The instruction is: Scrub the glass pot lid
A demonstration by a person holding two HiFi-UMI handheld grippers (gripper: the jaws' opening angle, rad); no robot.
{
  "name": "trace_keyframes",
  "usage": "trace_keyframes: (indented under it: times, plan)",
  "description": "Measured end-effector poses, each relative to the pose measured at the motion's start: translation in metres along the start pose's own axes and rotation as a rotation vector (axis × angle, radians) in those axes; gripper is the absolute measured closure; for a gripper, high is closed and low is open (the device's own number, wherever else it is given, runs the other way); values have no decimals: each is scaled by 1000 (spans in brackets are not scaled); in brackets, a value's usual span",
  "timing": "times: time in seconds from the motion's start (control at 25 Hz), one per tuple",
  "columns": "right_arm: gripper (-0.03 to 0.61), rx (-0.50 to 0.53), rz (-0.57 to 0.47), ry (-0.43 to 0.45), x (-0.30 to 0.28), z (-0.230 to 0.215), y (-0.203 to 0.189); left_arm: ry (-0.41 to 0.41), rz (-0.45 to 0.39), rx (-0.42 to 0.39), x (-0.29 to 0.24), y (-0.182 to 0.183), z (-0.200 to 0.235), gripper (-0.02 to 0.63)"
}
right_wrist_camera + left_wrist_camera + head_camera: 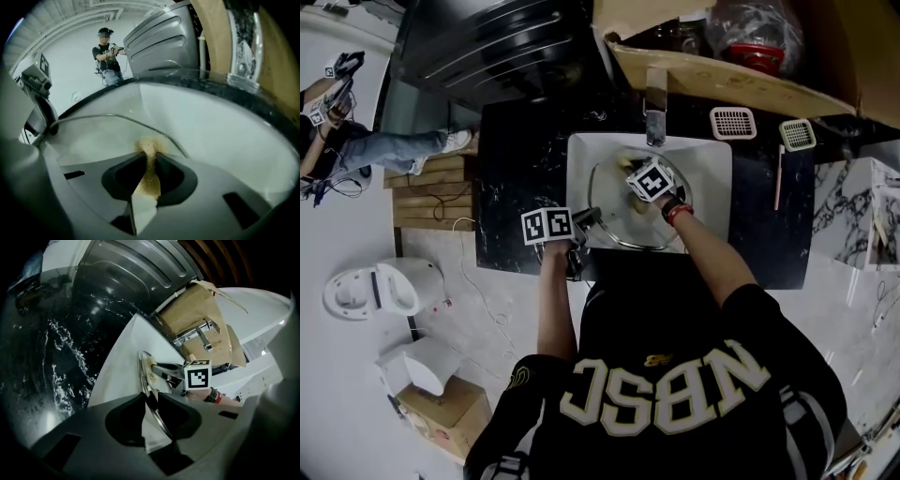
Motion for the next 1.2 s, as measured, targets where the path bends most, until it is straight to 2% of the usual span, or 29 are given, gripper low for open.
trace_keyframes:
  times: [0.28, 0.56, 0.88, 1.04, 1.2]
  plan:
    - [500, 78, 161, -99, 25, -48, -45, 2, 0, 7, -1, 0, 1, 517]
    - [503, 93, 318, -79, 54, -41, -87, -1, -4, 2, 0, 0, 1, 517]
    - [505, 43, 486, 4, 88, -6, -132, -8, -19, -2, 0, 2, 0, 520]
    - [503, 40, 420, 133, 84, 32, -134, -7, -24, -19, 0, 1, -1, 523]
    - [505, 61, 450, 167, 93, 54, -139, -8, -29, -21, 0, 2, 0, 523]
Point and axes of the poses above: the fingertips, and each gripper's own axes: x backward along the fingers, z to its left, y out of its top, the point moved 1 cm from there along x, backward along the fingers, and after that the axes turned 14 degrees about y, right-handed, at the moved point
